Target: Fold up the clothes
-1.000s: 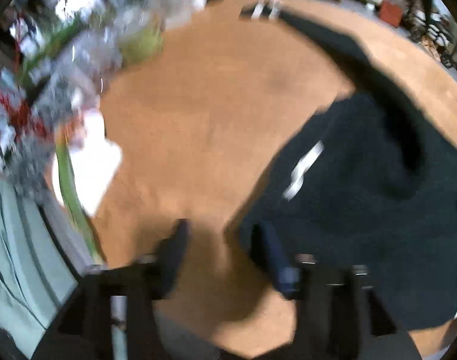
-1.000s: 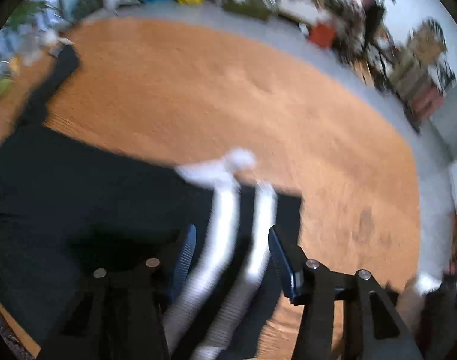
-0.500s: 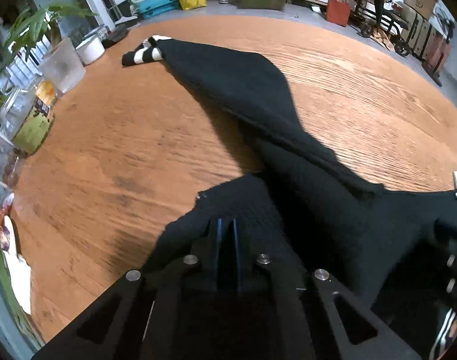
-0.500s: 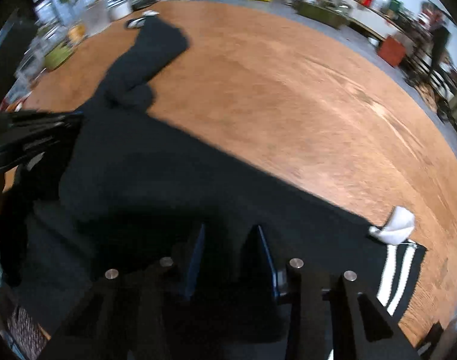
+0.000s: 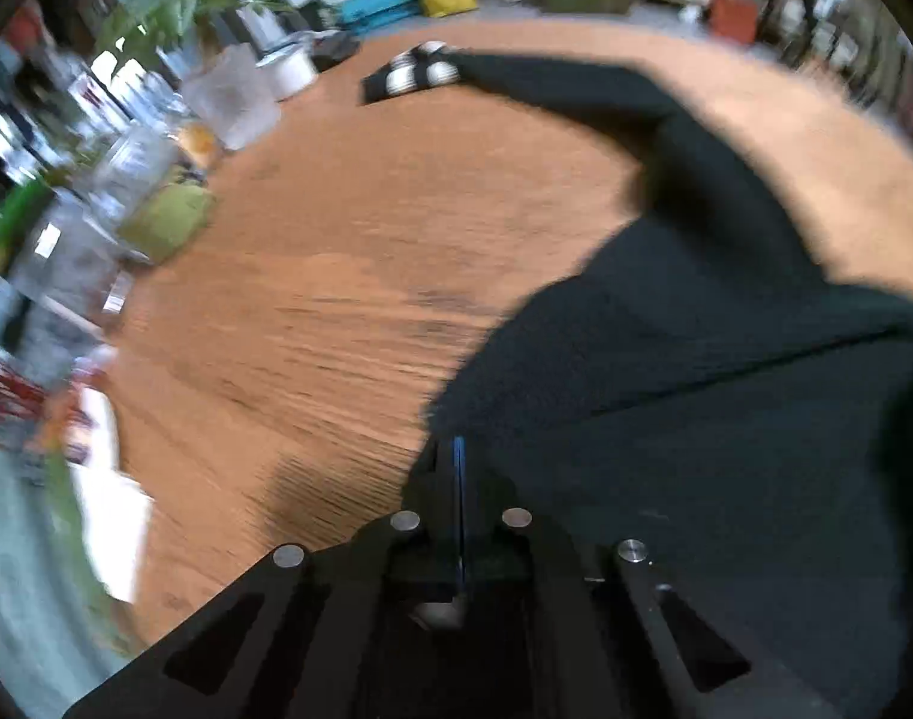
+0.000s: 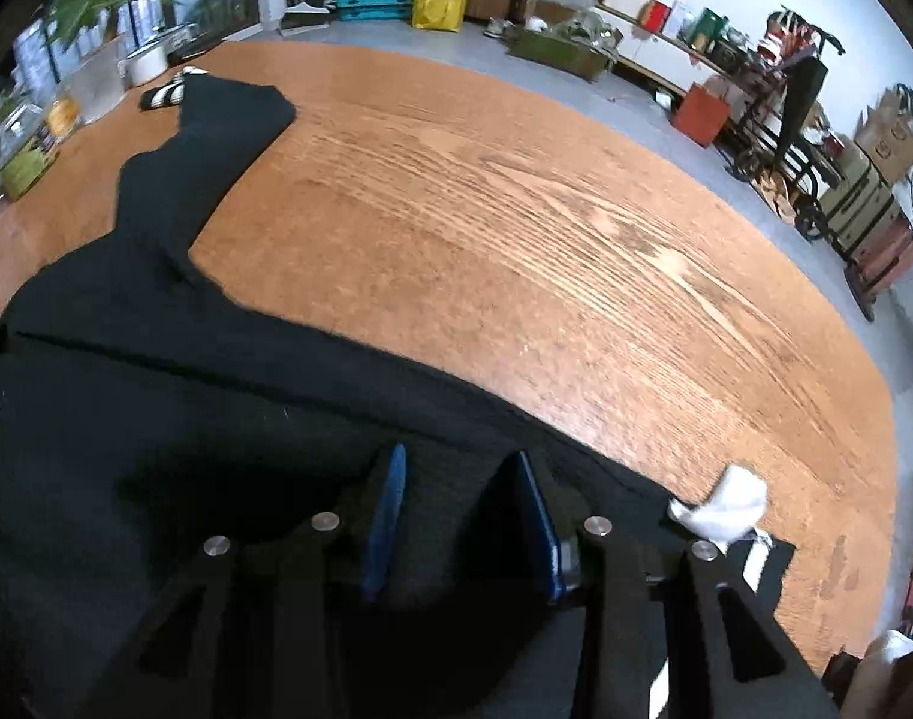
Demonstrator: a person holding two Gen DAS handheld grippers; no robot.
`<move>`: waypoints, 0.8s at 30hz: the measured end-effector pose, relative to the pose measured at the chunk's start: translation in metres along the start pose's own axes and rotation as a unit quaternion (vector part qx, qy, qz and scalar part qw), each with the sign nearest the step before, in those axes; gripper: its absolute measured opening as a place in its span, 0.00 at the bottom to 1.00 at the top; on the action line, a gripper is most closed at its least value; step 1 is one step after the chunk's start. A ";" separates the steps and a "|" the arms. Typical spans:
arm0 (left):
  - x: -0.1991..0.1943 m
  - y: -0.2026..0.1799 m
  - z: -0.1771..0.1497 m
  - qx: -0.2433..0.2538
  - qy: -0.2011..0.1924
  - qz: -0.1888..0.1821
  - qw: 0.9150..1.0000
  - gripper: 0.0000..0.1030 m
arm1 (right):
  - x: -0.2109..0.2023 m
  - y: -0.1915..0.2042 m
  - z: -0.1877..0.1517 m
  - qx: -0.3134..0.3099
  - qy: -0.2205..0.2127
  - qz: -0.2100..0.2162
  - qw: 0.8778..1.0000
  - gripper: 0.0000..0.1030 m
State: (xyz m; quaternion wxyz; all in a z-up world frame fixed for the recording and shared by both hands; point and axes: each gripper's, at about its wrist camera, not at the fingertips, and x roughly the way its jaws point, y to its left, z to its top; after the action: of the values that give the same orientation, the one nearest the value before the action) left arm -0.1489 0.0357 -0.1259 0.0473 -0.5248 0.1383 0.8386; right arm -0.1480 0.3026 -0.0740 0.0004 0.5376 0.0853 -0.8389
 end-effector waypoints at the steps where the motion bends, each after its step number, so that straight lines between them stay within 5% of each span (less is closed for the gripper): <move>1: -0.012 -0.002 0.000 -0.002 -0.014 -0.019 1.000 0.03 | -0.006 -0.005 -0.006 0.001 -0.005 0.001 1.000 0.42; 4: -0.029 -0.010 0.008 -0.006 -0.033 -0.042 0.999 0.03 | -0.038 -0.027 -0.028 0.015 -0.008 -0.007 1.000 0.45; 9: 0.008 -0.032 0.029 -0.025 -0.007 -0.058 0.998 0.03 | -0.042 -0.082 -0.060 0.056 0.035 -0.053 0.996 0.47; 13: 0.037 -0.043 0.045 -0.052 -0.029 -0.049 0.997 0.03 | -0.028 -0.104 -0.065 0.083 0.049 -0.056 0.994 0.47; 19: 0.054 -0.075 0.079 -0.010 -0.037 0.053 0.998 0.03 | -0.011 -0.113 -0.024 0.087 0.044 -0.065 0.993 0.55; 24: 0.071 -0.104 0.097 0.030 -0.078 0.156 0.984 0.02 | 0.003 -0.118 0.001 0.104 0.043 -0.069 0.991 0.57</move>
State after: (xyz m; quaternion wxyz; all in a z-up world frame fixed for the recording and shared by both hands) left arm -0.2409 0.1582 -0.1691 -0.0580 -0.4281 0.2395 0.8695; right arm -0.1615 0.4189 -0.0595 -0.1164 0.5633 0.0346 -0.8173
